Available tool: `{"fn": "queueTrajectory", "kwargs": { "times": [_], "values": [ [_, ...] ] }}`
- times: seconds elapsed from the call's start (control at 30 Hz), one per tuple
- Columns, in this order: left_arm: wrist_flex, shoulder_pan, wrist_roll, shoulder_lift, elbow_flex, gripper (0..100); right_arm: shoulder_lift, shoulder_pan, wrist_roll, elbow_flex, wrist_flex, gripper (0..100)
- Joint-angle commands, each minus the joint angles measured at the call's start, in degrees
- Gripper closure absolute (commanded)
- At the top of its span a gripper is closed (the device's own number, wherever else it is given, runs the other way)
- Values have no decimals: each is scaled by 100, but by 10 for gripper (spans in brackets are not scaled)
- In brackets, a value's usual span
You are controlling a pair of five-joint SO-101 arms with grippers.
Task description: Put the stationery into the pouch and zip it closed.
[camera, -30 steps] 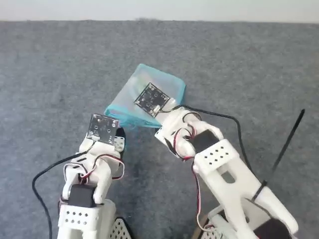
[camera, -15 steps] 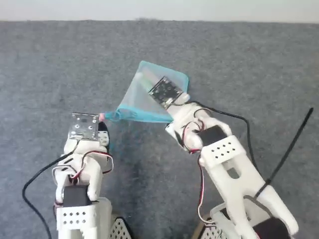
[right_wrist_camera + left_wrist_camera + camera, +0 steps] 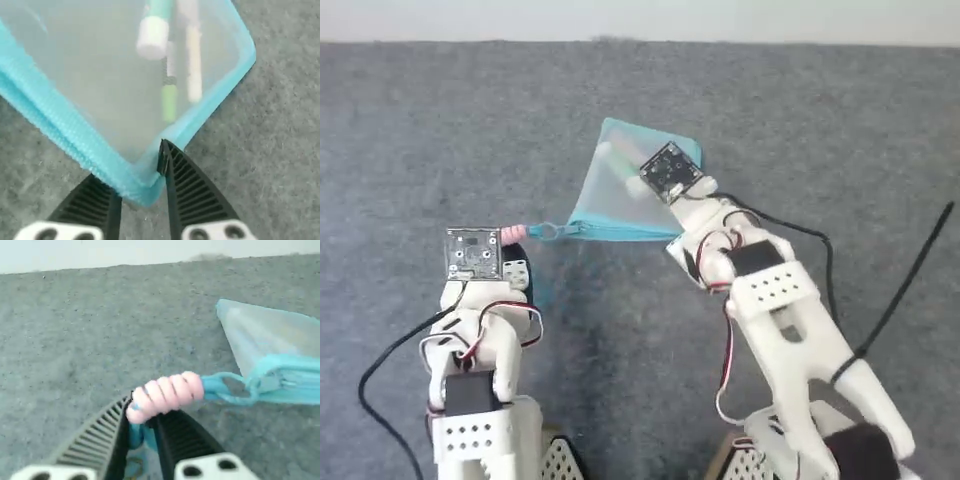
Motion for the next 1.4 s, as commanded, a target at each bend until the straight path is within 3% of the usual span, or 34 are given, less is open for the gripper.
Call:
{"fn": "queueTrajectory", "kwargs": {
  "times": [0.0, 0.2, 0.37, 0.47, 0.7, 1.0, 1.37],
  "values": [
    [-229, -167, 132, -44, -110, 989, 514, 690, -211, -369, -4, 992],
    [26, 1064, -580, -79, 92, 955, 866, 813, -651, -598, 4, 987],
    [158, 1196, -598, -79, 84, 776, 866, 760, -695, -624, 163, 865],
    [334, 1231, -589, -79, 66, 721, 866, 760, -668, -624, 171, 787],
    [360, 1240, -589, -79, 57, 718, 866, 664, -695, -633, 312, 697],
    [167, 1187, -580, -79, 92, 720, 699, 629, -703, -721, 549, 699],
    [158, 1187, -580, -79, 92, 721, -1279, 426, -712, 765, -163, 699]
  ]
}}
